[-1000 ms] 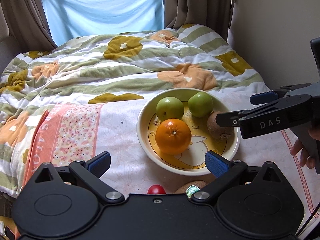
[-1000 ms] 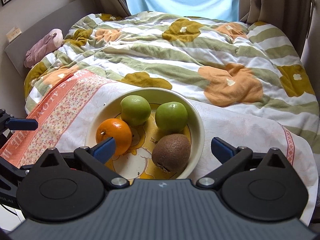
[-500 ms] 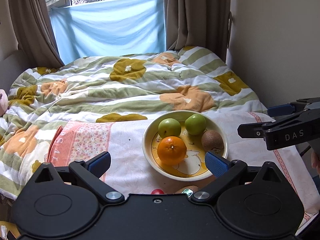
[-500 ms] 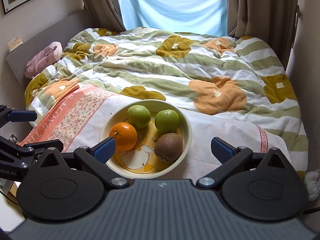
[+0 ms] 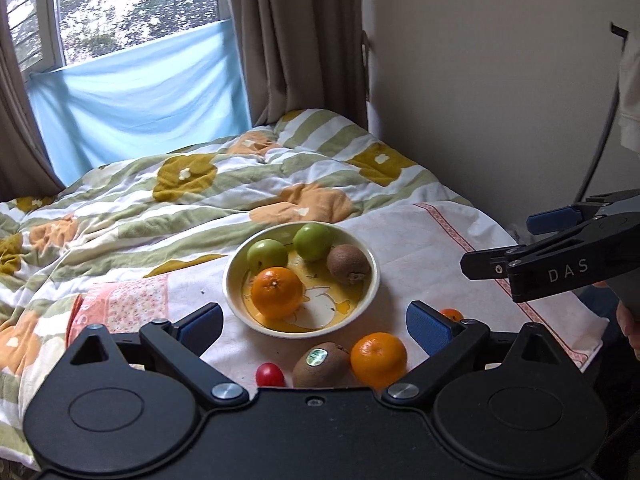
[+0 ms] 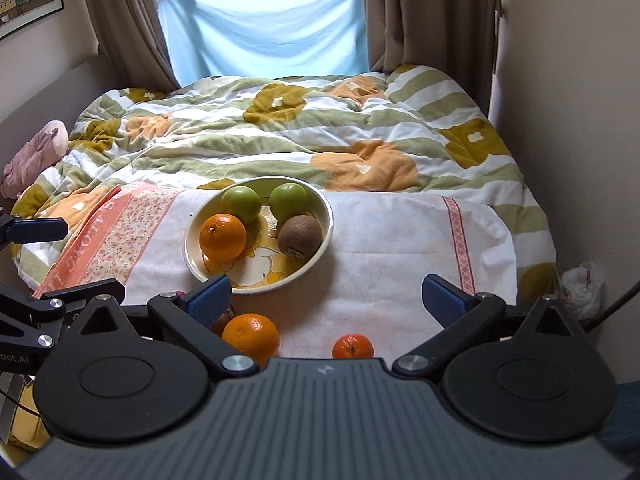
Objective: Organize fruits
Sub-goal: 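Move both tools back toward the remaining orange, kiwi and mandarins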
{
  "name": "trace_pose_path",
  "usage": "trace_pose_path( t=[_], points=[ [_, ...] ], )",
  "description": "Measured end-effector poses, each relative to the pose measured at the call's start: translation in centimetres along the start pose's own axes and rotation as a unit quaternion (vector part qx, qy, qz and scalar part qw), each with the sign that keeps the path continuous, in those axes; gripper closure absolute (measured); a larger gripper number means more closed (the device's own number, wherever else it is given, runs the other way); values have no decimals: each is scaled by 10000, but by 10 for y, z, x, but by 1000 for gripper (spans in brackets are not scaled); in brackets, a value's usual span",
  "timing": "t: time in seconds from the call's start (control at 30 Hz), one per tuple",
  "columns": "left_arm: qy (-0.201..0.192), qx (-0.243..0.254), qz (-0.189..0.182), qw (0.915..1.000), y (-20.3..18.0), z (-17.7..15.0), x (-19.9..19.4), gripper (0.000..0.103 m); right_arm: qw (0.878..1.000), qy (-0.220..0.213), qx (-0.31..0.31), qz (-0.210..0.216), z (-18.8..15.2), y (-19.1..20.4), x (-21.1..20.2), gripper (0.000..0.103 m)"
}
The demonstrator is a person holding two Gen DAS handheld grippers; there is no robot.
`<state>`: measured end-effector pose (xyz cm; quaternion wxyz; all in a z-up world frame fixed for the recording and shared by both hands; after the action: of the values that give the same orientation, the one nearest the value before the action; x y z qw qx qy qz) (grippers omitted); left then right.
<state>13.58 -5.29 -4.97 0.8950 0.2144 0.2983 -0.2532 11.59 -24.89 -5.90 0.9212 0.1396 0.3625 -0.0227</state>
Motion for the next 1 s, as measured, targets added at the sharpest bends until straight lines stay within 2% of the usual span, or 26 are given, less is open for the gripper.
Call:
trace_pose_path(
  t=[0.23,0.33,0.57,0.67,0.9,1.0],
  points=[
    [-70,712,-674,9952,-32,-22,36,7,9989,3,382,-279,-38,-18,14,0],
    [-37,1017,-786,9917,-43,-31,59,14,9983,25,466,-344,-49,-25,29,0],
    [5,1739,-882,9808,-59,-39,98,20,9967,106,675,-442,-61,-36,62,0],
    [100,1895,-981,9769,-62,-41,113,24,9962,120,741,-433,-63,-38,71,0],
    [277,2171,-1070,9699,-71,-47,131,26,9963,241,630,-530,-69,-37,88,0],
    [324,2260,-1061,9678,-74,-48,137,33,9959,281,715,-467,-69,-39,92,3]
  ],
)
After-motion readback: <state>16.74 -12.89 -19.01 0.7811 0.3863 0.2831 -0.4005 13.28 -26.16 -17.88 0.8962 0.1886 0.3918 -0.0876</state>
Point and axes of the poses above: each gripper's, at about its wrist camera, not at the fingertips, and x roughly the way its jaws point, y to its left, z to its top, the point moved 3 cm from there along x, roughly the way its jaws point, and after that the axes turned 12 degrees about x, right-handed, at the moved point
